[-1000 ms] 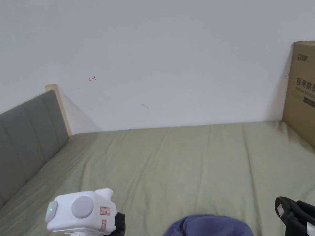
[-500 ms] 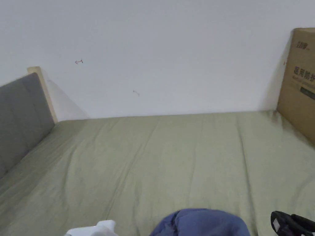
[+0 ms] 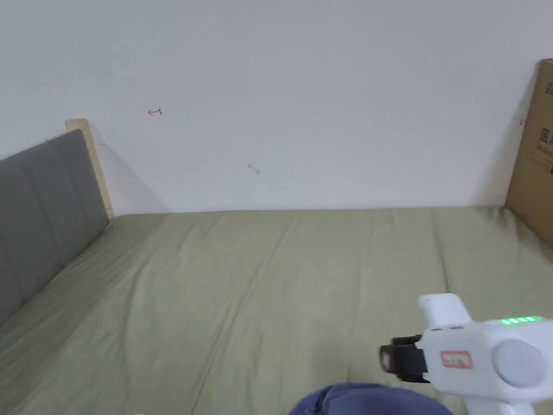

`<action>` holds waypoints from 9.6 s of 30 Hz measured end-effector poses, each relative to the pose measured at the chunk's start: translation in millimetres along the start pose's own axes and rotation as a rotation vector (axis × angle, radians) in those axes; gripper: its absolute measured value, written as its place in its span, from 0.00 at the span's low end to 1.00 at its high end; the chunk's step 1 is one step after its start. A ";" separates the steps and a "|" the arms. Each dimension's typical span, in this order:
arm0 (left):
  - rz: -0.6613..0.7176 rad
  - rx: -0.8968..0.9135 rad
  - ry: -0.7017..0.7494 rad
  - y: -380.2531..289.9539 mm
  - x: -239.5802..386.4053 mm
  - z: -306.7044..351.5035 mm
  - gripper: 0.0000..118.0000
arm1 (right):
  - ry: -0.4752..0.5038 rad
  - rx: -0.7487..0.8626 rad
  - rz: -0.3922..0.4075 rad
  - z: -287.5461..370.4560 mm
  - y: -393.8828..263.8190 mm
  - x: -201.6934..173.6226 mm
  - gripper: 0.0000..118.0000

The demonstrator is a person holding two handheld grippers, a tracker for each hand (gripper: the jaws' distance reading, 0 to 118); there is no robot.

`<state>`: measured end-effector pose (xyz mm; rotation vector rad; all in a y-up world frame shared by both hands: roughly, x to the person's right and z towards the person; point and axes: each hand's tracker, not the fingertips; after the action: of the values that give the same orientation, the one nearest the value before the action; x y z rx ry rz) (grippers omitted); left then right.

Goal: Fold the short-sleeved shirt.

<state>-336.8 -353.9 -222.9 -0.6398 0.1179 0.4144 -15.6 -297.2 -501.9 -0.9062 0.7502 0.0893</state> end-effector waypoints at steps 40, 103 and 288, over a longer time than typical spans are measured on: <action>-0.098 0.324 0.005 148.0 17.9 127.0 0.06 | -0.049 0.412 -0.249 259.3 26.3 69.5 0.01; 0.130 -0.282 0.062 -48.7 -40.1 29.6 0.89 | -0.209 -0.172 -0.302 129.0 -258.0 116.6 0.75; -0.112 -0.449 0.059 -48.7 -58.3 19.3 0.05 | -0.242 -0.283 -0.235 139.4 -282.7 144.3 0.00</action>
<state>-370.4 -397.2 -166.9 -1.0960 0.0442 0.3141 274.3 -406.1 -345.9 -1.2227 0.4071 0.0972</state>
